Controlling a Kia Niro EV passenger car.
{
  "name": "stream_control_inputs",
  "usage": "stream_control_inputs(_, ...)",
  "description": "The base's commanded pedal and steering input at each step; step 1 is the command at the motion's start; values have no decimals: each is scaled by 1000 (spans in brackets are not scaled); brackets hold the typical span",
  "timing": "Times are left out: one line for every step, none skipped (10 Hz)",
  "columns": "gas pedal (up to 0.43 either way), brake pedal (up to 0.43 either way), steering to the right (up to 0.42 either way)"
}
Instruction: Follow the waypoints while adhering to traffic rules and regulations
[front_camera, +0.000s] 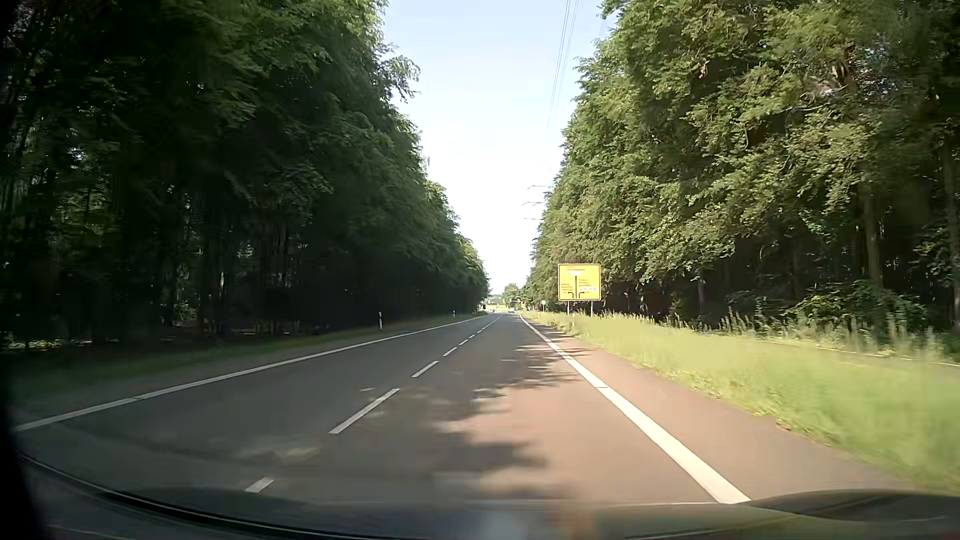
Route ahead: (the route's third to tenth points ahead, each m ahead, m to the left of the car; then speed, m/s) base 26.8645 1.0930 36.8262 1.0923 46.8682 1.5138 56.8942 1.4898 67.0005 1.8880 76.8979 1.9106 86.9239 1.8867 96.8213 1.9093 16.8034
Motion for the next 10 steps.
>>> stream_control_inputs(110, 30, 0)
stream_control_inputs(110, 24, 0)
stream_control_inputs(110, 30, 0)
stream_control_inputs(110, 24, 1)
stream_control_inputs(110, 30, 0)
stream_control_inputs(110, 30, 1)
stream_control_inputs(110, 30, 0)
stream_control_inputs(110, 30, 0)
stream_control_inputs(110, 30, 1)
stream_control_inputs(110, 30, 1)
